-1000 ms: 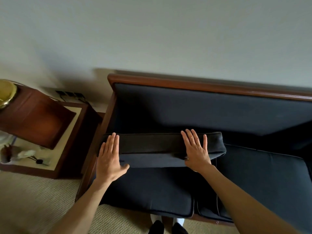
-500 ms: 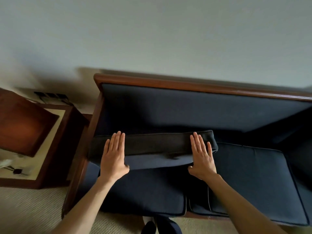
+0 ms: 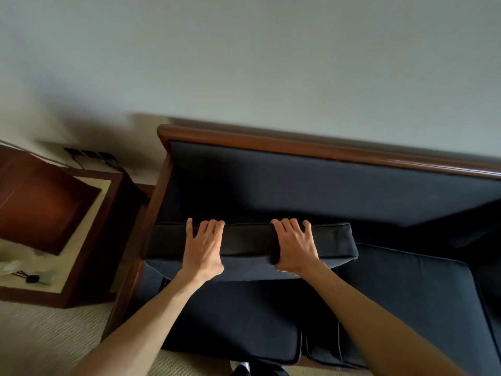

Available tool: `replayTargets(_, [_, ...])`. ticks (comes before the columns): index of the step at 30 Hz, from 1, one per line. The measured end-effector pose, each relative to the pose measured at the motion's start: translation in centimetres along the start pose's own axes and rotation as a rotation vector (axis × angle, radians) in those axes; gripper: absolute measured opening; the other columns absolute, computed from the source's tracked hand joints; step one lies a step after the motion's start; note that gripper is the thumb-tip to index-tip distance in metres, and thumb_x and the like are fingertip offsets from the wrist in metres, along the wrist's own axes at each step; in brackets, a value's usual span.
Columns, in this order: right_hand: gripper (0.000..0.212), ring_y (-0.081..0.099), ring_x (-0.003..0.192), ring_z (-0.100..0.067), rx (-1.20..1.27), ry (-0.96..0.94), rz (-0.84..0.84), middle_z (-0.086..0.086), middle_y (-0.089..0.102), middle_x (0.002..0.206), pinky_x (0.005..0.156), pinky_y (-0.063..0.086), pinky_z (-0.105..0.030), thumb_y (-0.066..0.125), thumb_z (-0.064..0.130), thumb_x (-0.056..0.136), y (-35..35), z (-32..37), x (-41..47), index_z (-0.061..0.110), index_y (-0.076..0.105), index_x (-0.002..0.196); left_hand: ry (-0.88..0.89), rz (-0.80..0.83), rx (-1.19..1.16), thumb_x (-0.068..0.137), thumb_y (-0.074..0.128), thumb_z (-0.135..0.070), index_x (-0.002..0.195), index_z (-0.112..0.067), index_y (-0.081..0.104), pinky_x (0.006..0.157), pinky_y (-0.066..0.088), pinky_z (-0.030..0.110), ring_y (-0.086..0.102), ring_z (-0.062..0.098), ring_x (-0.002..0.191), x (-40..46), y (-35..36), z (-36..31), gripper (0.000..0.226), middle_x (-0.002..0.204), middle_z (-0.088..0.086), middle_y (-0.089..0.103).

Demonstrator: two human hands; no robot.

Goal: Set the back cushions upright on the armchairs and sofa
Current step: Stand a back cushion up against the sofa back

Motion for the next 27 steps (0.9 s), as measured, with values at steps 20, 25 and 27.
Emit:
replayTargets(20, [0.111,0.036,0.128,-0.028,-0.003,0.106,-0.033,-0.004,0.039,0.140,0.106,0.028,-0.053,0.082,0.046,0.061,-3.3,-0.1,10.6,0.017,0.018,0.147,0.066,-0.098,0.093,0.038,0.091,-0.019,0.130,-0.015,0.050,0.110,0.029,0.063,0.056,0.028,0.114,12.8,-4.0,4.9,0.101,0.118,0.004,0.060])
replayTargets(25, [0.121,0.028,0.140,-0.030,0.000,0.053,-0.083,-0.007,0.028,0.152,0.115,0.015,-0.060,0.082,0.045,0.065,-2.7,0.2,11.9,0.018,0.005,0.154,0.011,-0.062,0.104,0.037,0.092,-0.020,0.131,-0.013,0.050,0.108,0.031,0.064,0.055,0.028,0.117,13.8,-3.3,6.3,0.103,0.121,0.005,0.059])
replayTargets(27, [0.125,0.030,0.142,-0.031,-0.031,0.079,-0.125,-0.009,0.030,0.153,0.115,0.015,-0.066,0.084,0.049,0.063,-2.7,-0.5,12.0,0.017,0.006,0.155,0.009,-0.036,0.111,0.044,0.091,-0.021,0.135,-0.014,0.045,0.110,0.027,0.064,0.050,0.027,0.124,14.6,-3.6,6.3,0.103,0.127,0.004,0.055])
Point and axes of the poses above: each hand's wrist, its own x-axis towards the middle knuckle, its own y-axis out of the palm, z = x × y, the point moved 3 cm from there along x, towards the middle knuckle
